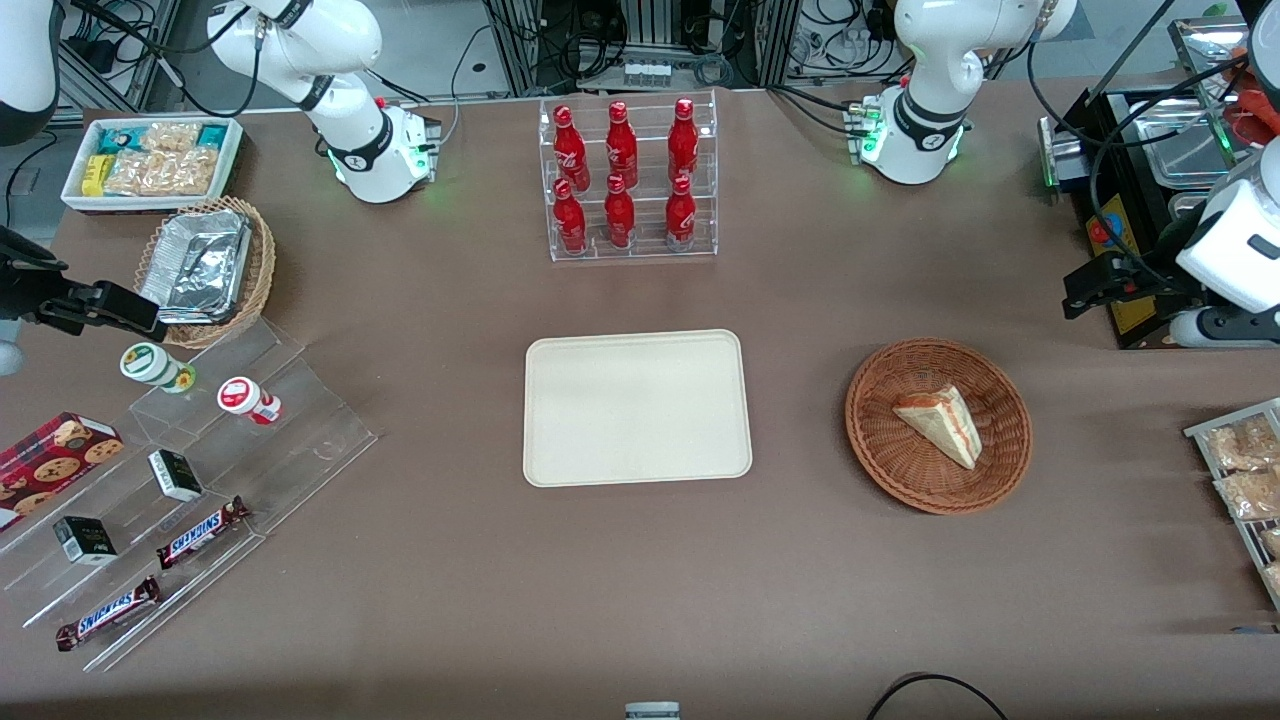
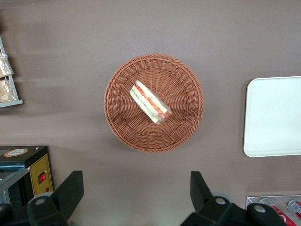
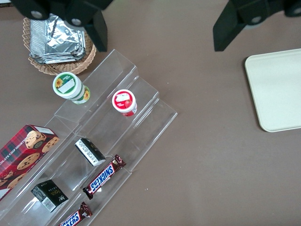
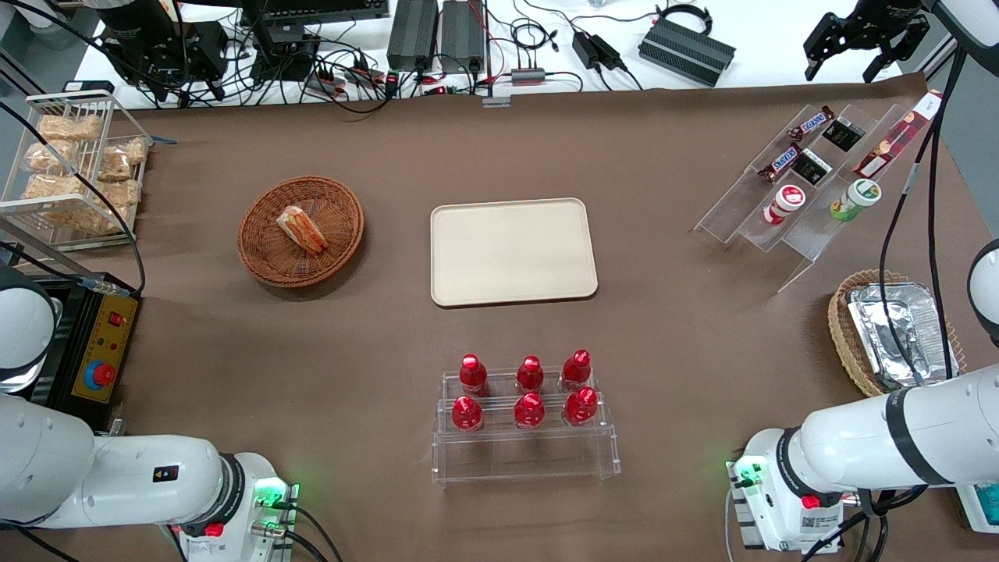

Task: Place sandwich from basket to tray
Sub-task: 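Lower the left gripper over the basket and grasp the wrapped sandwich, then lift the sandwich with the left gripper and carry it over the cream tray, then lower the sandwich onto the tray and open the left gripper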

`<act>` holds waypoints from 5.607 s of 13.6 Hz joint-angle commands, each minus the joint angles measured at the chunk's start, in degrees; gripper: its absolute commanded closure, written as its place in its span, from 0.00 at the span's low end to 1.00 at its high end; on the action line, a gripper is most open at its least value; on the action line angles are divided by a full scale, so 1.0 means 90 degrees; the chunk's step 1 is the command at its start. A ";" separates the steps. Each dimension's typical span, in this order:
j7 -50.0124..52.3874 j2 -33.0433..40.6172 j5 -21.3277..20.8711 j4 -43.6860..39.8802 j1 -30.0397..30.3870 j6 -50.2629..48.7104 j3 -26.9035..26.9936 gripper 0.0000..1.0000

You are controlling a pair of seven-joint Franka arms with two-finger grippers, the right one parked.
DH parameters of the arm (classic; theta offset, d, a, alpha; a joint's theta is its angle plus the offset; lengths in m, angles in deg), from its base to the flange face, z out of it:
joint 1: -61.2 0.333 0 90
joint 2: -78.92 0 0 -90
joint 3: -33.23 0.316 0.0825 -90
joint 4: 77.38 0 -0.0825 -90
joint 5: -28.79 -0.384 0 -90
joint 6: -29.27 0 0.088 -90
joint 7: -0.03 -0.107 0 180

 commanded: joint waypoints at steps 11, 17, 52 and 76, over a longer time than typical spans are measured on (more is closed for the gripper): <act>0.0889 -0.0074 -0.0155 0.1616 -0.0078 0.1800 -0.0001 0.00; 0.2139 -0.0093 -0.0155 0.3364 -0.0068 0.4008 -0.0001 0.00; 0.3586 -0.0709 -0.0468 0.2577 -0.0662 0.3369 -0.0060 1.00; 0.5011 -0.4038 -0.0467 -0.0472 -0.4715 0.4489 -0.0050 1.00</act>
